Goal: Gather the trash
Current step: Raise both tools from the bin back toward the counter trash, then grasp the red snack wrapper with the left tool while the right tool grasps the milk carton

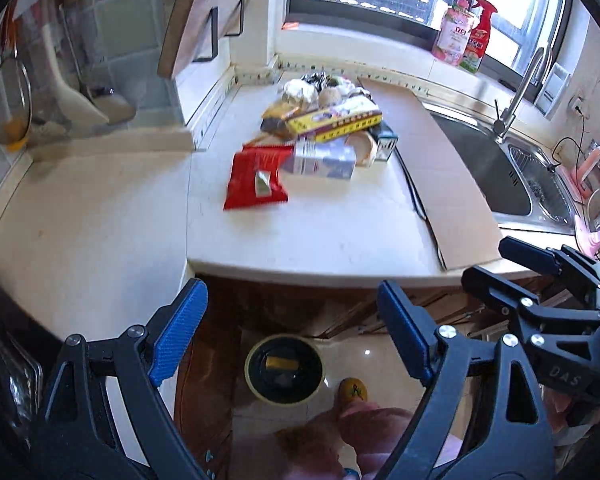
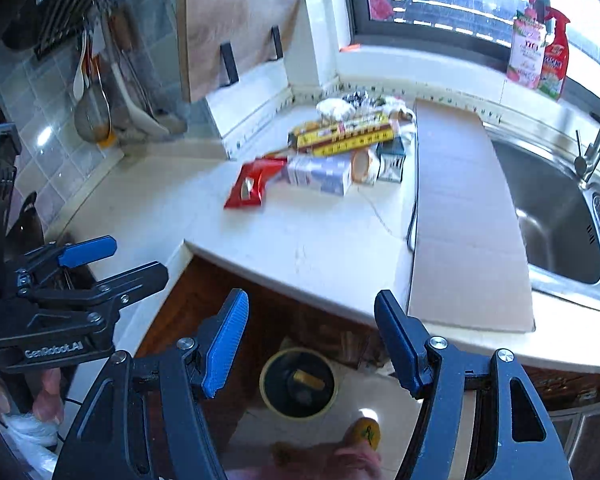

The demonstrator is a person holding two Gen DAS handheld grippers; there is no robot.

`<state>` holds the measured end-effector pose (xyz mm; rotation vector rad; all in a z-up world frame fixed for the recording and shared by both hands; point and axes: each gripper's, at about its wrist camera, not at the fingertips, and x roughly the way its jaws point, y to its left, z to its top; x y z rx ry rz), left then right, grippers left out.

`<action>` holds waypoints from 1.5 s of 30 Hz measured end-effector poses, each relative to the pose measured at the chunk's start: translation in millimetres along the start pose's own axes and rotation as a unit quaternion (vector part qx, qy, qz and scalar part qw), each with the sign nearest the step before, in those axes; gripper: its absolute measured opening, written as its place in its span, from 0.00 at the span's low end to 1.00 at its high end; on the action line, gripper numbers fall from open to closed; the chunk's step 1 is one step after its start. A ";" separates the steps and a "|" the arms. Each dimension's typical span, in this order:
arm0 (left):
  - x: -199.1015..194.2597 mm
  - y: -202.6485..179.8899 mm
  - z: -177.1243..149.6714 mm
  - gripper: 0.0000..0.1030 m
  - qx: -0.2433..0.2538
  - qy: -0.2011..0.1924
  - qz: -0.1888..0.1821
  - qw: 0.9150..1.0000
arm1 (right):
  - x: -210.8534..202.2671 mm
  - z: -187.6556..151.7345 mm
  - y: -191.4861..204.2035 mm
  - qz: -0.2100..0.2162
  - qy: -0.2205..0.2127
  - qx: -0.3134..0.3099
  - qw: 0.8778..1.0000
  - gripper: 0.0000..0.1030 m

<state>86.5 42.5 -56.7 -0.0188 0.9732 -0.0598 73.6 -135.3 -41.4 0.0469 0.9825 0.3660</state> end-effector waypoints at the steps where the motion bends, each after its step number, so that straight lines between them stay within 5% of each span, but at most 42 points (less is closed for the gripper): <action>1: 1.4 -1.5 7.1 0.83 0.003 -0.003 0.000 1.000 | -1.8 7.2 -1.8 -0.001 -0.004 -0.001 1.000 0.65; 8: 35.9 -12.4 53.6 0.83 0.006 -0.005 0.021 1.000 | 19.4 60.0 -23.5 -0.004 -0.013 -0.009 1.000 0.65; 21: 146.7 0.6 118.3 0.79 -0.052 0.032 0.075 0.995 | 138.8 151.6 -107.8 0.016 0.040 -0.030 0.999 0.65; 25: 177.6 8.7 123.1 0.70 -0.069 0.057 0.083 0.993 | 175.1 172.4 -126.5 0.021 0.060 -0.034 0.997 0.65; 45: 259.0 33.2 124.1 0.69 -0.093 0.121 0.095 0.984 | 286.8 209.1 -164.7 0.060 0.129 0.013 0.990 0.60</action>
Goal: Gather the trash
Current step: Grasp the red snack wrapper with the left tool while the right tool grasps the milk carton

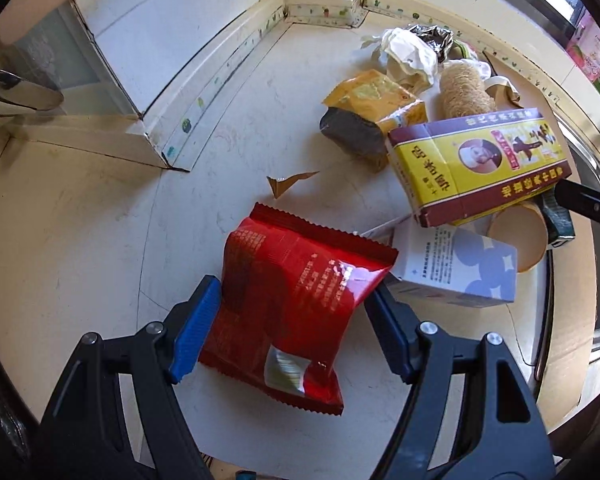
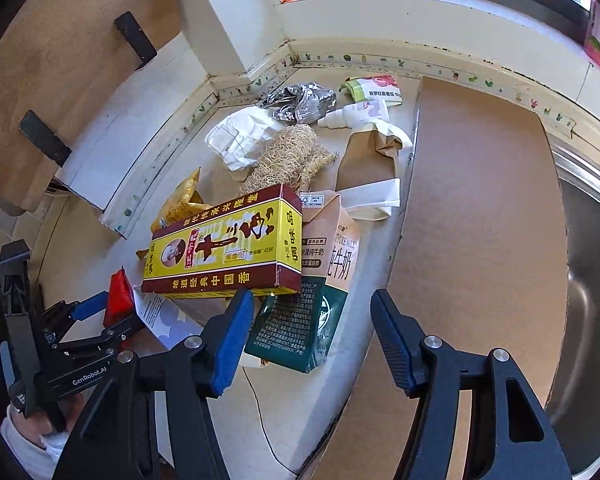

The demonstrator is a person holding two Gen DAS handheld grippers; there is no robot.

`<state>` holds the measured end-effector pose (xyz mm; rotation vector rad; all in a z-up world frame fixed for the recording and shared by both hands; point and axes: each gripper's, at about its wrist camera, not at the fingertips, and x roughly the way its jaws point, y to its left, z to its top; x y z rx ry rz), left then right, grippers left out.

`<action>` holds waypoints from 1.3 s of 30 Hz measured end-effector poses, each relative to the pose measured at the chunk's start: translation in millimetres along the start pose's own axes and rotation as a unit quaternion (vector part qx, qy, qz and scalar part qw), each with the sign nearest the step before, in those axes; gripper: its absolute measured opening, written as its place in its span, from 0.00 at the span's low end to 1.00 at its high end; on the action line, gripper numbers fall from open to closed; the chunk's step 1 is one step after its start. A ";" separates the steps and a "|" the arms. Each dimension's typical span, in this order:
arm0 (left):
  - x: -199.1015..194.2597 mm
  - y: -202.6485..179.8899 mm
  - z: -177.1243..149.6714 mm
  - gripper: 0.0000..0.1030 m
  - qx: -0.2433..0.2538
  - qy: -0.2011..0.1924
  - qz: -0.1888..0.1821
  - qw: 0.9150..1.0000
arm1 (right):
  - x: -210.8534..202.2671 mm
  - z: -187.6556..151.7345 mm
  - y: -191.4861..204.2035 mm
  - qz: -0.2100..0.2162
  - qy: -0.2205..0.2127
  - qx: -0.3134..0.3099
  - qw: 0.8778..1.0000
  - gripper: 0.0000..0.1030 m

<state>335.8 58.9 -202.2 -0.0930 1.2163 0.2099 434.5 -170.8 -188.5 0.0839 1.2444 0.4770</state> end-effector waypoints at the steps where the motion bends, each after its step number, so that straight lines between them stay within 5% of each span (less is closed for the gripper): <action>1: 2.6 0.8 0.4 0.69 -0.001 0.002 0.000 1.000 | 3.1 0.8 -0.3 0.001 0.003 0.002 1.000 0.60; 15: 14.1 1.0 2.0 0.67 -0.006 0.010 -0.005 1.000 | 37.3 7.0 -3.4 0.009 0.043 0.022 0.999 0.56; 18: 11.5 -1.0 1.3 0.56 -0.005 0.006 -0.005 1.000 | 41.0 7.3 -0.2 0.006 0.046 0.023 0.999 0.52; 21: 6.7 -0.9 0.0 0.34 -0.007 0.004 -0.014 1.000 | 35.3 6.4 5.2 0.010 0.032 0.015 0.999 0.35; 23: 3.1 -0.9 -0.4 0.24 -0.011 0.001 -0.019 1.000 | 29.8 5.6 9.1 0.005 0.028 0.008 1.000 0.35; 32: -19.0 2.9 -9.5 0.10 -0.016 -0.018 -0.041 0.999 | -3.0 -13.2 16.6 -0.007 -0.004 0.001 1.000 0.31; 39: -49.5 7.1 -21.5 0.09 -0.022 -0.037 -0.071 0.997 | -35.6 -31.2 19.8 0.000 -0.029 0.006 1.000 0.31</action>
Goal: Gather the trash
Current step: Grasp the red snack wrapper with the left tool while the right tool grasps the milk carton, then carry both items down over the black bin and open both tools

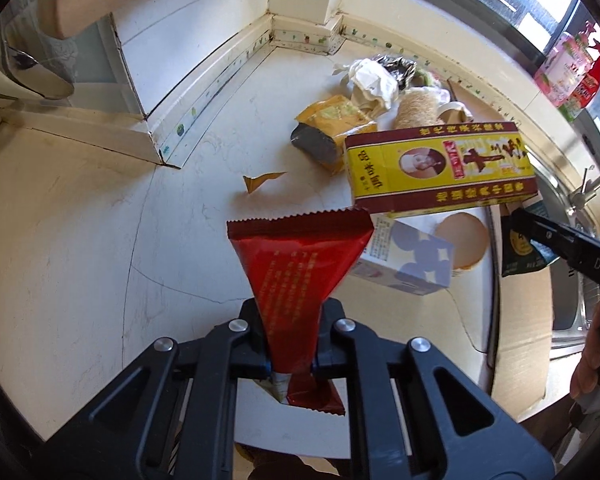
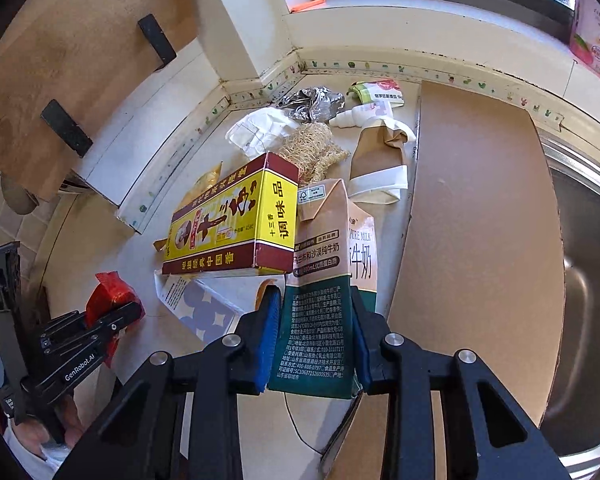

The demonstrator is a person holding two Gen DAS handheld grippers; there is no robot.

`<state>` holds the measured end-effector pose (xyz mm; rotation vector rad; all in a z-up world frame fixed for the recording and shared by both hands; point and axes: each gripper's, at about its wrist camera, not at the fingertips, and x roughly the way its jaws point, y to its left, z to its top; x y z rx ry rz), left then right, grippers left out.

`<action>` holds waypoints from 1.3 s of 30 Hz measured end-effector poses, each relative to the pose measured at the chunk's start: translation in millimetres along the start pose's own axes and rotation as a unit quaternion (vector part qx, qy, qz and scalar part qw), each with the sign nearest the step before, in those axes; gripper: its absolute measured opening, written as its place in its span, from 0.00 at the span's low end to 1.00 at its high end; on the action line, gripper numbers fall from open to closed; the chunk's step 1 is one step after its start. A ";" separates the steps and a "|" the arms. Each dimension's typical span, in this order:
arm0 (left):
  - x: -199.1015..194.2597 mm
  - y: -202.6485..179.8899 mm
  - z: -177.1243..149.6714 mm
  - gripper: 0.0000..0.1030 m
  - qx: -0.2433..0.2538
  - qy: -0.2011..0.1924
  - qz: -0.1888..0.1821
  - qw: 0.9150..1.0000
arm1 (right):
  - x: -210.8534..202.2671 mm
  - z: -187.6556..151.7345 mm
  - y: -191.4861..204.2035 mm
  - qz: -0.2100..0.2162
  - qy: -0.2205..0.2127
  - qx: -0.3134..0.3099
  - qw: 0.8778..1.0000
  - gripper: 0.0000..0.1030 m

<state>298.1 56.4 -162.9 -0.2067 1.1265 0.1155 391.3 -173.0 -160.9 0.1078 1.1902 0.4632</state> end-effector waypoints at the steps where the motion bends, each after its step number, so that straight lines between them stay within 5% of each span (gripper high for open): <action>1: -4.8 -0.7 -1.5 0.09 0.001 -0.003 0.000 1.000 | -6.1 -4.4 1.2 0.000 -0.004 0.000 1.000 0.31; 19: -112.7 -6.6 -50.6 0.09 0.053 -0.061 -0.027 0.996 | -107.5 -69.3 40.5 -0.026 -0.099 0.026 0.994 0.31; 29: -156.3 17.8 -129.9 0.09 0.094 -0.054 -0.044 0.993 | -148.2 -173.6 122.0 -0.038 -0.106 0.026 0.993 0.31; 39: -148.8 36.7 -216.7 0.09 0.129 -0.013 -0.046 0.991 | -147.0 -290.3 168.8 -0.045 -0.065 0.039 0.996 0.31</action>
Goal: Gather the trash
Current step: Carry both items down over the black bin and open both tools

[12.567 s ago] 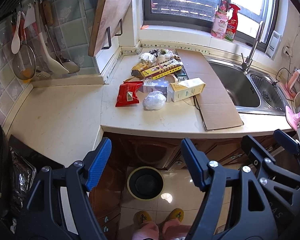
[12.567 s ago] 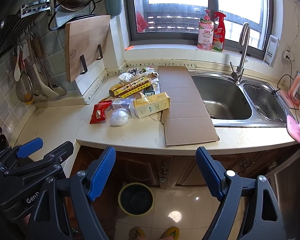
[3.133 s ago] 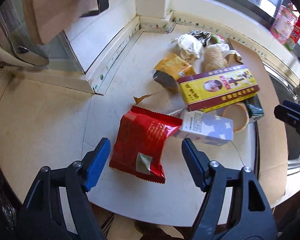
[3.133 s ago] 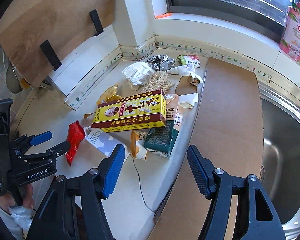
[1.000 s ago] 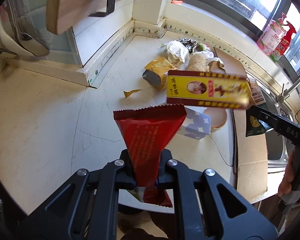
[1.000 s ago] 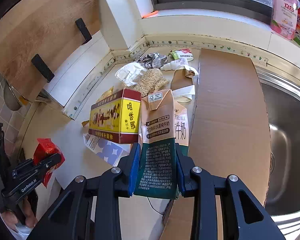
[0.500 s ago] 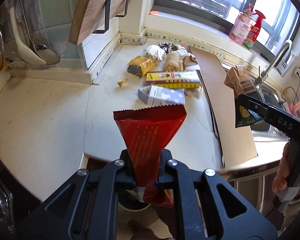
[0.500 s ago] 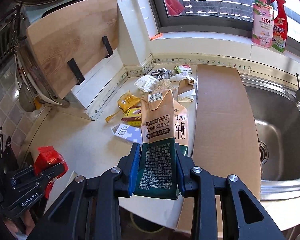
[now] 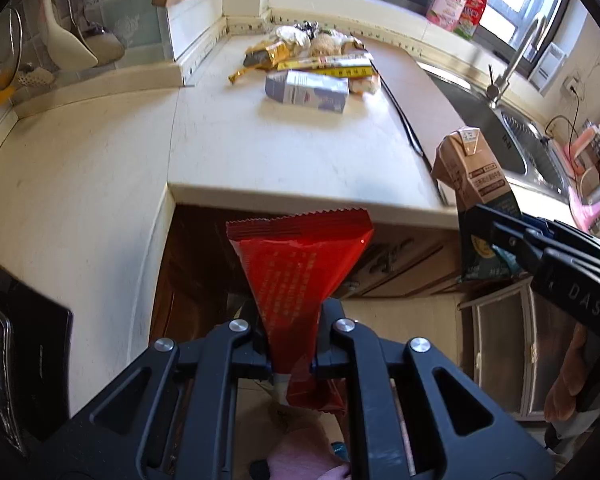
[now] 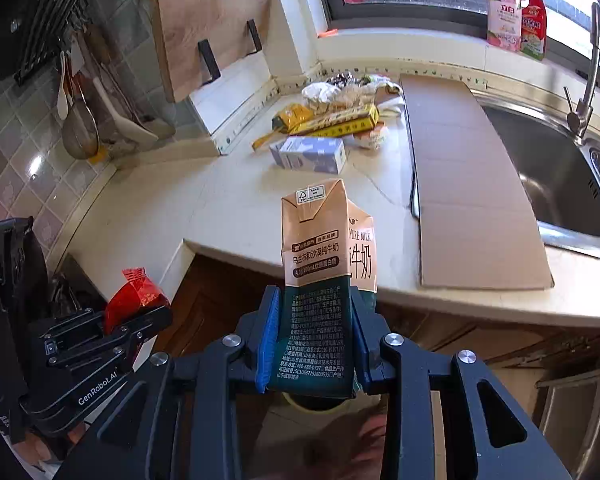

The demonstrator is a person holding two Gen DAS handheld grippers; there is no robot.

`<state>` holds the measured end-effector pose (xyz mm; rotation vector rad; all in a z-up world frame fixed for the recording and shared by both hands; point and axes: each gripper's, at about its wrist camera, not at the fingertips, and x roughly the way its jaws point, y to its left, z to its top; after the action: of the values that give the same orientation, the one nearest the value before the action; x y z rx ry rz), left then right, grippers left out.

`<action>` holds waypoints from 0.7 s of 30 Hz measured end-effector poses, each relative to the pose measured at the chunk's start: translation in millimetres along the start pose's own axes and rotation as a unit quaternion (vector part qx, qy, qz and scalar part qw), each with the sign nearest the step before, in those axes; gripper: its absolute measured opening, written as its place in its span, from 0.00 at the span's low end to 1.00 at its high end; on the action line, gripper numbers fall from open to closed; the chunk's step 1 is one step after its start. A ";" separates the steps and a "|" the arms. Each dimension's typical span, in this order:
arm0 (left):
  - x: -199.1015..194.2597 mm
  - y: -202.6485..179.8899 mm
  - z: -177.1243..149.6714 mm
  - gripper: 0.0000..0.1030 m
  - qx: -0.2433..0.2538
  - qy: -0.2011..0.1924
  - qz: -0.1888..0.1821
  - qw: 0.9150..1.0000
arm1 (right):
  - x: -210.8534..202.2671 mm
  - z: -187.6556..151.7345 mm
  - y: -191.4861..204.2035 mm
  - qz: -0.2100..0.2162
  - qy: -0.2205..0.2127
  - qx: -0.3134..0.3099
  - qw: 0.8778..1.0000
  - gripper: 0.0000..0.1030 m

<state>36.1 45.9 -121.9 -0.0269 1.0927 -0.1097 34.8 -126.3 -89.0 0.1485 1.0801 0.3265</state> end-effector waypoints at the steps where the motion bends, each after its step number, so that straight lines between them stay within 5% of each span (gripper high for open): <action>1: 2.8 -0.7 -6.6 0.09 0.002 0.004 0.003 1.000 | 1.0 -9.9 2.6 -0.001 0.009 -0.002 1.000 0.31; 11: 45.6 -4.5 -52.7 0.09 -0.015 0.050 0.024 0.998 | 36.6 -52.1 16.1 0.019 0.072 -0.039 0.996 0.31; 21: 150.2 7.4 -102.7 0.09 -0.062 0.101 0.029 0.993 | 149.7 -114.5 -9.6 0.042 0.170 -0.051 0.983 0.31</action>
<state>13.9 41.3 -302.6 -0.0970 1.2997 0.0084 -0.2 -90.1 -270.9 0.0481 1.3933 0.4948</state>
